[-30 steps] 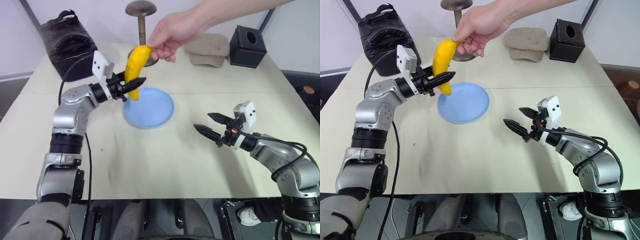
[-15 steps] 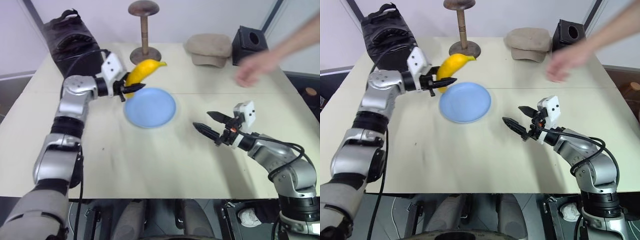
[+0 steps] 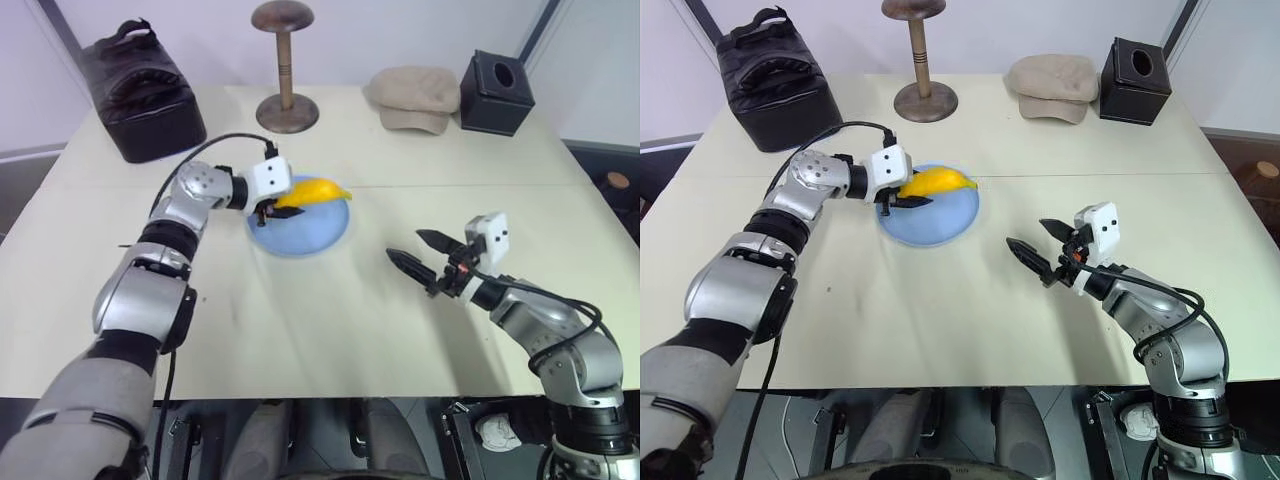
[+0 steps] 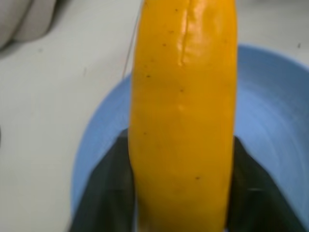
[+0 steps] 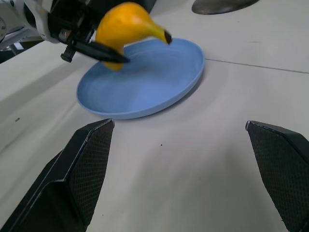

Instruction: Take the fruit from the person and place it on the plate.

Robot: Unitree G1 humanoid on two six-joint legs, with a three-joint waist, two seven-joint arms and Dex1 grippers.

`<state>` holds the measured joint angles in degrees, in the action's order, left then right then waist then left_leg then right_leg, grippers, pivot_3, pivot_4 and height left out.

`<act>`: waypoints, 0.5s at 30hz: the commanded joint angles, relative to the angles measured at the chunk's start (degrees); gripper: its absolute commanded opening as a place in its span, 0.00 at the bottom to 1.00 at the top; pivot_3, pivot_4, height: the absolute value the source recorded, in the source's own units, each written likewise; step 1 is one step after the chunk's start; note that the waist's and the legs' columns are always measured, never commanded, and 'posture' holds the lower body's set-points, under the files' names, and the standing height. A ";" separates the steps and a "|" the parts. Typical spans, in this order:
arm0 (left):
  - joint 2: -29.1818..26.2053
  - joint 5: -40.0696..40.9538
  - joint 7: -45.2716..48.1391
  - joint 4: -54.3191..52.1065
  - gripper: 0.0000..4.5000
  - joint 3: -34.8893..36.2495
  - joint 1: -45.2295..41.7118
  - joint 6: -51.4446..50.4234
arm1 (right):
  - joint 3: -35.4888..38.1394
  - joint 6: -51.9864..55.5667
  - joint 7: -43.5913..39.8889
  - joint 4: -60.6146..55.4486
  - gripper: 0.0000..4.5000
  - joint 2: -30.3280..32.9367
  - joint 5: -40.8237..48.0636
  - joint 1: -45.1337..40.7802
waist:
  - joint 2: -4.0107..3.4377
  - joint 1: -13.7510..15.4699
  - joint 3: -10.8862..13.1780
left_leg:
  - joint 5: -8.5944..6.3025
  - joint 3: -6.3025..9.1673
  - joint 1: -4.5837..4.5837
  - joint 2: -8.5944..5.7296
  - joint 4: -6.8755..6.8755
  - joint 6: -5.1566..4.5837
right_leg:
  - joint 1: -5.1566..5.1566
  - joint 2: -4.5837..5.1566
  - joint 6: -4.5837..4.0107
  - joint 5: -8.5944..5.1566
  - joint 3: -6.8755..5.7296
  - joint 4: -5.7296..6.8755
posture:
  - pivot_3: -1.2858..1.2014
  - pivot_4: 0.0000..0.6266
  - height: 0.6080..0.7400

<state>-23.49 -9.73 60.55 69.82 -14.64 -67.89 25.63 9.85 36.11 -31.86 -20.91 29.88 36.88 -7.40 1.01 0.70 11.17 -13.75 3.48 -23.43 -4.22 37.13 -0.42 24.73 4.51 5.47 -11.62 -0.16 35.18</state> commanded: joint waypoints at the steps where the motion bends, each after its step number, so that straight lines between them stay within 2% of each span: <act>1: -0.17 -1.08 -1.41 0.04 0.90 0.65 -2.48 1.84 | 1.89 -1.34 0.56 -2.67 1.00 -0.42 0.61 -0.04 | 0.00 -0.01 0.00 | 0.00 0.00 0.00 0.00 0.00 0.00 | 0.00 0.00 0.00 0.00 0.00 0.00 | 0.52 0.24 1.00; 2: -0.30 -1.43 -2.19 0.09 0.99 0.75 -2.66 2.22 | 1.90 -1.36 0.60 -2.66 1.00 -0.42 0.64 -0.03 | 0.00 -0.01 0.00 | 0.00 0.00 0.00 0.00 0.01 0.00 | 0.00 0.00 0.00 0.00 0.00 0.01 | 0.52 0.24 1.00; 6: -0.84 0.19 -2.60 0.23 0.99 3.00 -3.78 1.45 | 1.74 -1.53 0.45 -2.08 1.00 -0.37 0.64 -0.35 | 0.00 -0.01 0.00 | 0.00 0.00 0.00 0.00 0.01 0.00 | 0.00 0.00 0.01 0.00 0.00 0.02 | 0.52 0.24 1.00; 15: -2.85 17.63 -2.95 -4.72 0.99 21.46 -8.18 -15.74 | 1.64 -1.93 -0.70 1.04 1.00 0.31 0.11 -3.54 | 0.03 -0.34 0.02 | 0.00 0.00 0.01 0.00 0.04 -0.01 | 0.00 -0.04 0.02 0.00 -0.01 0.05 | 0.52 0.24 1.00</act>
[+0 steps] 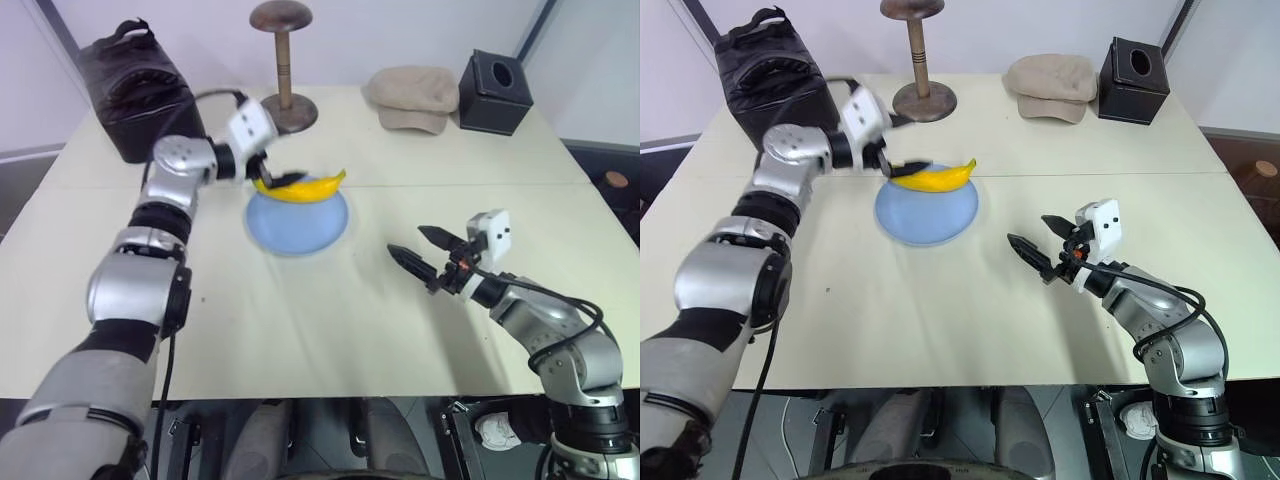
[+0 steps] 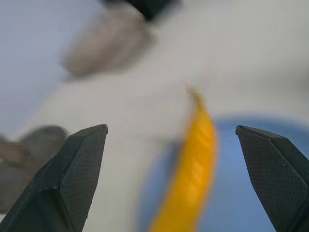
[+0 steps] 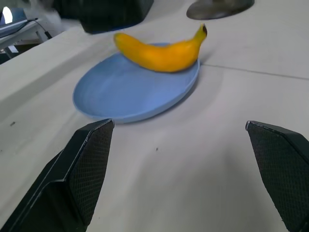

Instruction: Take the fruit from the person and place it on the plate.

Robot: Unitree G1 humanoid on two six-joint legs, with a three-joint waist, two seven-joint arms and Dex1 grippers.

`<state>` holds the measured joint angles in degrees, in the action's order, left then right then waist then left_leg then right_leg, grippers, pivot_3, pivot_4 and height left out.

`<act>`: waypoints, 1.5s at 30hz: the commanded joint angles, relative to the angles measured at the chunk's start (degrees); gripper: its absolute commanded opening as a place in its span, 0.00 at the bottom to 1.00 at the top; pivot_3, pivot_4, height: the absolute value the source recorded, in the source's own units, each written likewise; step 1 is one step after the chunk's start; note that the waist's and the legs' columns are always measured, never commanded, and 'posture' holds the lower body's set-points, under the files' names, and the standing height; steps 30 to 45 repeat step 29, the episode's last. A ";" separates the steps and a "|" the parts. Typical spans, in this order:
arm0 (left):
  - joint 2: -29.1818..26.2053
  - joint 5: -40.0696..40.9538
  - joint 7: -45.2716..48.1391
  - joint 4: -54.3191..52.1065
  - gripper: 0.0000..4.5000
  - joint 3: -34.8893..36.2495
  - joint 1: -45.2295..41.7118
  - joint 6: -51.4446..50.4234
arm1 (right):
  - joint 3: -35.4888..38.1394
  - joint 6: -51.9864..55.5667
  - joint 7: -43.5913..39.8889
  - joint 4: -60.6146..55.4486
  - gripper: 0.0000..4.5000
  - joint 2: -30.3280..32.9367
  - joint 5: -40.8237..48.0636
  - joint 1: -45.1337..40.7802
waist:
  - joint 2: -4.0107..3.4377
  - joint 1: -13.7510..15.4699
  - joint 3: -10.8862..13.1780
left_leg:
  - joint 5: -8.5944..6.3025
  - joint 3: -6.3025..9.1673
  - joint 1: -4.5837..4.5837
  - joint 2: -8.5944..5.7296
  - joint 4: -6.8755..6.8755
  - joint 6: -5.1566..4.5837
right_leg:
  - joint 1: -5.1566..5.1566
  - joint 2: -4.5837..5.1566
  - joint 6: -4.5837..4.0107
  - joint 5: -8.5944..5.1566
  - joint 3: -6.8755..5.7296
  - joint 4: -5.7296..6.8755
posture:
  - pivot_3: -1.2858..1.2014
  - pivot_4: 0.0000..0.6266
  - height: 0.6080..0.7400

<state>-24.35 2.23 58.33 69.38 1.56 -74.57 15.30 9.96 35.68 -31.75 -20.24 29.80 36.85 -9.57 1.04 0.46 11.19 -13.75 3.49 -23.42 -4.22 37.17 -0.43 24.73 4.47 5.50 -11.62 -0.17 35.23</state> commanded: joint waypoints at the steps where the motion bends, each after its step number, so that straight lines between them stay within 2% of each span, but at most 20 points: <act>1: -2.59 7.36 -0.73 -6.39 0.99 6.80 -1.00 -8.25 | 1.56 -1.59 -1.09 0.98 1.00 0.54 0.01 -1.86 | 0.00 -0.22 0.00 | 0.00 0.00 0.01 0.00 0.00 0.00 | 0.00 0.00 0.00 0.00 0.00 0.01 | 0.52 0.24 1.00; 6: -5.52 13.47 -2.46 -25.41 0.99 10.44 7.81 -23.44 | 1.70 -2.37 -2.62 3.87 1.00 1.51 -0.66 -3.88 | -0.02 -0.97 -0.01 | 0.00 0.00 0.05 0.00 -0.01 0.00 | -0.01 0.01 0.00 0.00 0.03 0.12 | 0.52 0.24 1.00; 12: -9.97 18.44 -15.22 -61.73 0.99 17.66 33.93 -42.68 | 3.41 -7.43 -2.42 10.80 1.00 1.54 -3.78 -8.36 | -0.07 -1.89 -0.03 | 0.00 -0.03 0.11 0.02 -0.09 0.01 | 0.11 0.09 -0.04 0.01 0.27 0.25 | 0.52 0.24 1.00; 16: -7.38 23.03 -24.02 -76.03 0.99 22.99 45.70 -51.52 | 4.07 -11.26 -1.75 14.58 1.00 0.48 -5.91 -10.78 | -0.06 -0.95 -0.03 | 0.00 0.00 0.08 0.05 -0.06 0.06 | 0.14 0.11 -0.07 0.03 0.26 0.31 | 0.52 0.24 1.00; 20: -2.96 26.86 -29.30 -86.49 0.99 26.65 55.38 -52.94 | 4.09 -13.79 -1.05 17.49 1.00 -0.44 -7.26 -13.00 | -0.07 -0.16 -0.04 | 0.01 -0.01 0.11 0.02 -0.02 0.09 | 0.02 0.18 -0.07 0.03 0.22 0.13 | 0.52 0.24 1.00; 29: -0.21 28.18 -33.70 -90.85 0.99 26.03 63.40 -50.29 | 4.74 -18.21 0.10 22.74 1.00 -0.88 -9.83 -14.81 | -0.09 0.18 -0.06 | 0.02 -0.04 0.13 0.03 -0.04 0.12 | -0.02 0.12 -0.12 0.04 0.19 0.07 | 0.52 0.24 1.00; 45: -0.21 28.18 -33.70 -90.85 0.99 26.03 63.40 -50.29 | 4.74 -18.21 0.10 22.74 1.00 -0.88 -9.83 -14.81 | -0.09 0.18 -0.06 | 0.02 -0.04 0.13 0.03 -0.04 0.12 | -0.02 0.12 -0.12 0.04 0.19 0.07 | 0.52 0.24 1.00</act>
